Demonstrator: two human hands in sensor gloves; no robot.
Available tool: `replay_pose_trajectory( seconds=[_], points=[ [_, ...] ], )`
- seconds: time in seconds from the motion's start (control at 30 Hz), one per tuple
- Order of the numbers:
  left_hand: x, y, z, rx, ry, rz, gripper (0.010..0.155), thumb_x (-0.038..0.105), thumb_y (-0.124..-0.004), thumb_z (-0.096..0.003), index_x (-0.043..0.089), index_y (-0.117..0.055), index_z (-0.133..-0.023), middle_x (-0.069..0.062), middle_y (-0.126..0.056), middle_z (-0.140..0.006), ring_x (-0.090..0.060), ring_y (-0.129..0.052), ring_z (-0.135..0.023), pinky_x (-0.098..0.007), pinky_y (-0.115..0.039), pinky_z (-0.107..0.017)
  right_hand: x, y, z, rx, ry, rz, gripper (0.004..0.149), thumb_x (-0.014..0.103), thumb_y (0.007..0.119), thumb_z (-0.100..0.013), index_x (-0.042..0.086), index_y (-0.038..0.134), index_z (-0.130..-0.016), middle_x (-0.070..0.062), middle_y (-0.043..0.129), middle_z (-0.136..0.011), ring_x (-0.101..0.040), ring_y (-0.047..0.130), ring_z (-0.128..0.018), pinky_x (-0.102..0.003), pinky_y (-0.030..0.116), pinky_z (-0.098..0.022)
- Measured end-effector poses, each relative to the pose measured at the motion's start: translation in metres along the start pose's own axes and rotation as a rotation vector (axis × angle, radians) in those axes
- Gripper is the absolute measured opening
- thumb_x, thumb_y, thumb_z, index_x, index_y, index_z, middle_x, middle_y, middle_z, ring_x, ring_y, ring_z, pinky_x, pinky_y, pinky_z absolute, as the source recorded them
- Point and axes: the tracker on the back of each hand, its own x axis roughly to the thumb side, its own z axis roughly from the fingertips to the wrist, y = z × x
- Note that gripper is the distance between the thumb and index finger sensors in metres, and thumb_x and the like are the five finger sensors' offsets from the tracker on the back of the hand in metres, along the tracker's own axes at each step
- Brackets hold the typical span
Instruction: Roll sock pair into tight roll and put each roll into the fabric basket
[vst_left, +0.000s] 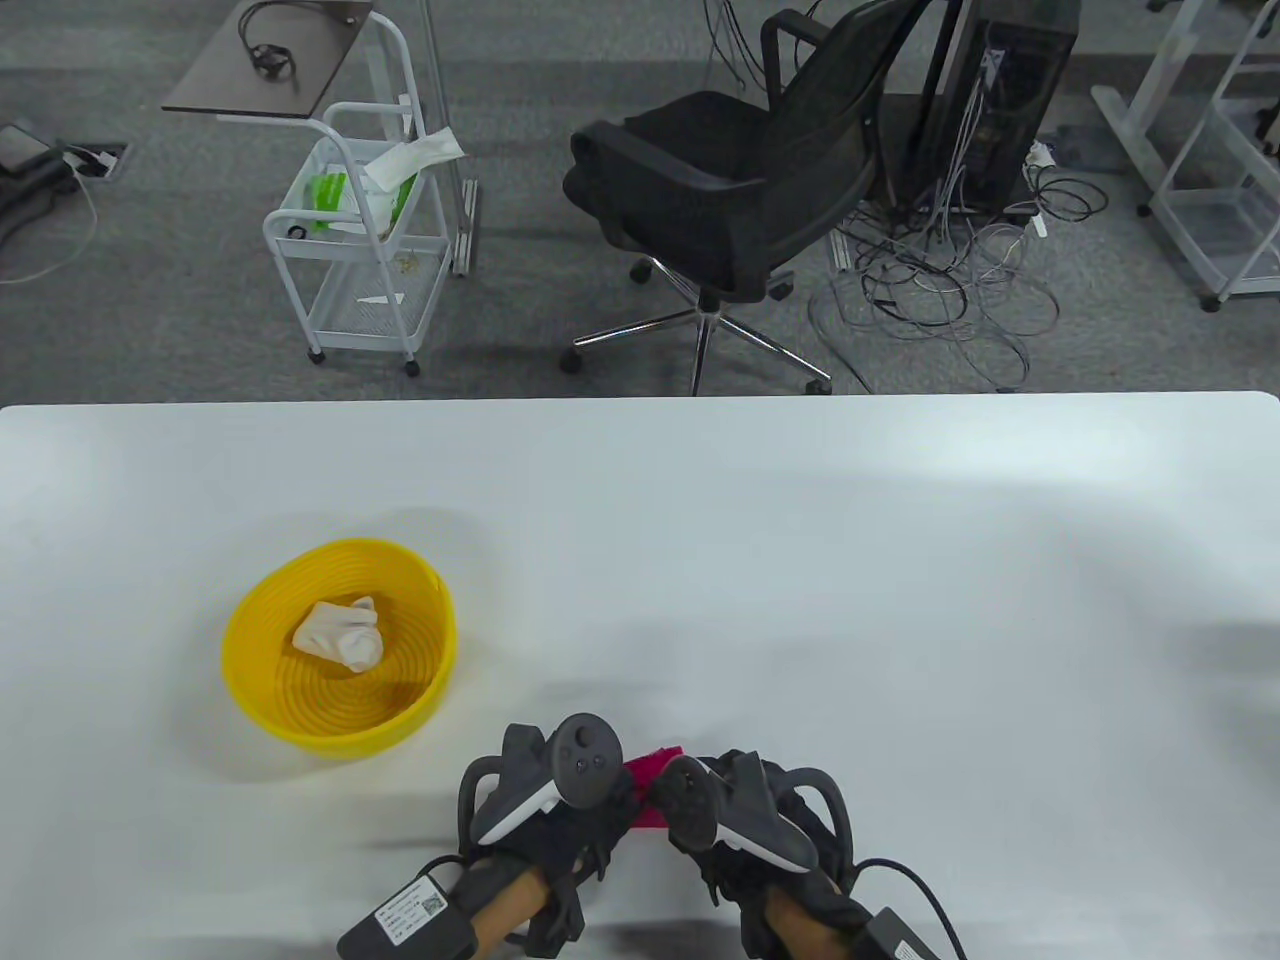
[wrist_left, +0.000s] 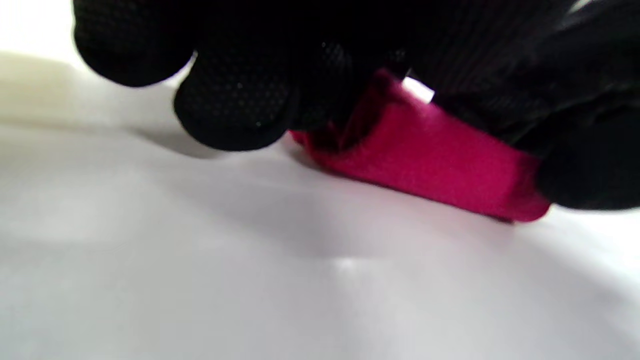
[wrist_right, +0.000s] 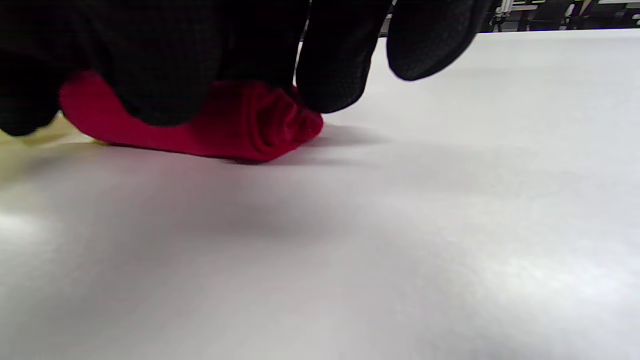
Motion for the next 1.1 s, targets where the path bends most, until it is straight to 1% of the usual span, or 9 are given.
replay_pose_trajectory(
  seconds=[0.1,0.27,0.33,0.5,0.67,0.73,0.8,0.97,1.1],
  points=[
    [0.001,0.002,0.003,0.003,-0.01,0.009,0.053,0.049,-0.08,-0.0373,0.03,-0.086,-0.086,-0.008,-0.092,-0.077,-0.024,-0.099,-0.051,-0.046,-0.079,-0.044,0.002,0.002,-0.002,-0.005,0.015,0.021,0.056,0.046,0.086,-0.038,0.044,0.069,-0.091,0.015,0.077,-0.1,-0.017,0.082,-0.091,-0.052,0.068,-0.068],
    [0.0,-0.009,0.001,-0.089,0.033,-0.022,0.061,0.051,-0.083,-0.0355,0.031,-0.078,-0.093,-0.008,-0.087,-0.082,-0.026,-0.097,-0.056,-0.047,-0.077,-0.047,0.003,0.005,-0.004,-0.006,0.029,0.028,0.056,0.046,0.084,-0.039,0.043,0.067,-0.093,0.014,0.076,-0.1,-0.017,0.082,-0.09,-0.052,0.069,-0.067],
    [0.001,-0.011,0.0,-0.079,0.035,-0.039,0.062,0.05,-0.085,-0.0346,0.031,-0.076,-0.093,-0.008,-0.087,-0.082,-0.026,-0.096,-0.055,-0.047,-0.077,-0.047,0.003,0.003,-0.004,-0.009,0.027,0.02,0.055,0.045,0.083,-0.039,0.042,0.068,-0.093,0.014,0.078,-0.098,-0.016,0.084,-0.089,-0.051,0.069,-0.067],
    [0.003,-0.012,-0.002,-0.055,0.007,-0.037,0.055,0.044,-0.086,-0.0349,0.028,-0.083,-0.087,-0.008,-0.09,-0.077,-0.025,-0.098,-0.052,-0.047,-0.078,-0.045,0.001,-0.001,-0.001,-0.003,0.003,-0.011,0.051,0.042,0.08,-0.041,0.039,0.072,-0.091,0.011,0.085,-0.092,-0.015,0.089,-0.082,-0.051,0.07,-0.066],
    [0.002,-0.013,-0.003,-0.046,-0.008,-0.003,0.047,0.038,-0.078,-0.0391,0.025,-0.087,-0.083,-0.008,-0.094,-0.071,-0.024,-0.1,-0.047,-0.046,-0.08,-0.042,0.0,-0.002,0.0,0.009,0.001,-0.033,0.049,0.043,0.077,-0.042,0.039,0.072,-0.091,0.009,0.086,-0.092,-0.016,0.089,-0.083,-0.052,0.07,-0.065],
    [0.002,-0.012,-0.004,-0.045,-0.014,-0.005,0.047,0.038,-0.076,-0.0395,0.024,-0.088,-0.082,-0.007,-0.094,-0.069,-0.023,-0.1,-0.046,-0.046,-0.08,-0.041,0.0,-0.005,0.002,-0.014,-0.009,-0.032,0.049,0.045,0.077,-0.042,0.04,0.072,-0.09,0.01,0.085,-0.093,-0.016,0.087,-0.086,-0.052,0.07,-0.066],
    [0.002,-0.012,-0.004,-0.052,-0.02,-0.019,0.046,0.039,-0.075,-0.04,0.025,-0.088,-0.082,-0.007,-0.095,-0.069,-0.022,-0.101,-0.045,-0.045,-0.081,-0.041,-0.002,-0.012,0.006,-0.077,-0.016,-0.037,0.049,0.046,0.079,-0.041,0.041,0.074,-0.089,0.01,0.082,-0.095,-0.017,0.085,-0.087,-0.052,0.07,-0.066],
    [0.001,-0.011,-0.006,-0.051,-0.019,-0.01,0.045,0.04,-0.074,-0.0401,0.024,-0.09,-0.08,-0.007,-0.096,-0.066,-0.022,-0.101,-0.042,-0.045,-0.081,-0.039,0.0,-0.023,0.016,-0.167,-0.069,-0.053,0.044,0.047,0.081,-0.039,0.041,0.081,-0.083,0.012,0.086,-0.091,-0.016,0.087,-0.085,-0.051,0.07,-0.066],
    [-0.001,-0.012,-0.007,-0.053,-0.022,0.009,0.046,0.042,-0.073,-0.0401,0.023,-0.09,-0.079,-0.006,-0.097,-0.063,-0.022,-0.102,-0.04,-0.045,-0.082,-0.038,0.006,-0.018,0.016,-0.118,-0.098,-0.024,0.045,0.048,0.082,-0.039,0.04,0.081,-0.083,0.012,0.086,-0.091,-0.015,0.086,-0.086,-0.051,0.069,-0.067]
  ],
)
